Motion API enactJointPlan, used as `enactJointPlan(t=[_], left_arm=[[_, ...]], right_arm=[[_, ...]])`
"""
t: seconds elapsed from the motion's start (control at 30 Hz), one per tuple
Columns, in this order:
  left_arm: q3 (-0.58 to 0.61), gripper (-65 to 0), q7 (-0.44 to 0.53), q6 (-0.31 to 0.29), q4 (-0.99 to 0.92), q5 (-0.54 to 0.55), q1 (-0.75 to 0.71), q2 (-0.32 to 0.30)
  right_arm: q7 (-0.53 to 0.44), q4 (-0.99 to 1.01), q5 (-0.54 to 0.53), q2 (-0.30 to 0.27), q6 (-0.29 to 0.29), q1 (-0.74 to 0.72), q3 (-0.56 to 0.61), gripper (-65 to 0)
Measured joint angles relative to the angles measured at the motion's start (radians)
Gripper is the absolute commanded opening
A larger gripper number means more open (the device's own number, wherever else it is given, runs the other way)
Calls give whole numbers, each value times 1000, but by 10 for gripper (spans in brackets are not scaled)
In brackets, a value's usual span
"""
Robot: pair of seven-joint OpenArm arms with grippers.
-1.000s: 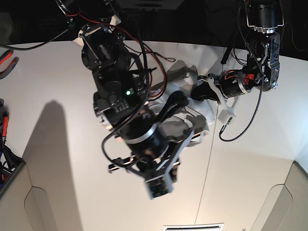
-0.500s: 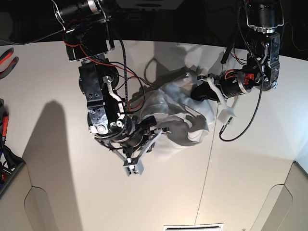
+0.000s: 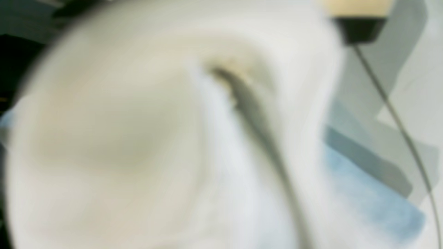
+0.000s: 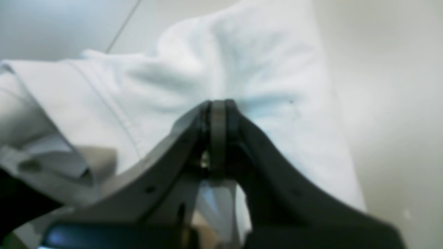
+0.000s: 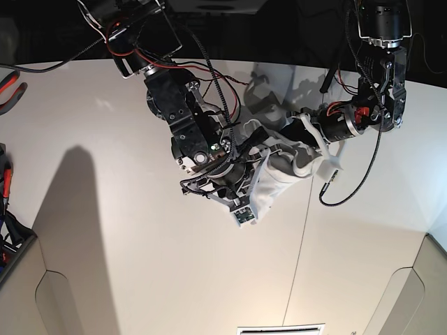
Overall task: Layout the t-shirt on the table in an organized manner, then fold the t-shirt properly
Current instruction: 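Hold the bundle with the left gripper and tuck it with the right gripper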
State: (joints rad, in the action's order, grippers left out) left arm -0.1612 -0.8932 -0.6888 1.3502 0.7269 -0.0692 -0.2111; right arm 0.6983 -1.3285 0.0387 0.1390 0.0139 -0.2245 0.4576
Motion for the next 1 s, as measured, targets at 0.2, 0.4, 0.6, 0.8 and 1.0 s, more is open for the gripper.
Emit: enactJointPlan(t=[0.2,0.4,0.6,0.8,1.0], left_arm=[[-64,-650,-98,0,71,128,0,-11],[-137,-650,-229,0,211,276,0,-10],[-164,-650,-229,0,293,281,0,-11],[-165,-650,-240,0,301,349,-54,-11],[-164,-650,-278,0,342,434,-103,-10]], right_arm=[[-48,9,56,1,-67,0,2,-650],[-158,67,59,1,-71,0,1,-650],[-216,135,60,6,-97,-6,1,-650],[-216,135,59,8,-98,-8,1,-650],[-209,137,55,8,-105,-18,1,-650]])
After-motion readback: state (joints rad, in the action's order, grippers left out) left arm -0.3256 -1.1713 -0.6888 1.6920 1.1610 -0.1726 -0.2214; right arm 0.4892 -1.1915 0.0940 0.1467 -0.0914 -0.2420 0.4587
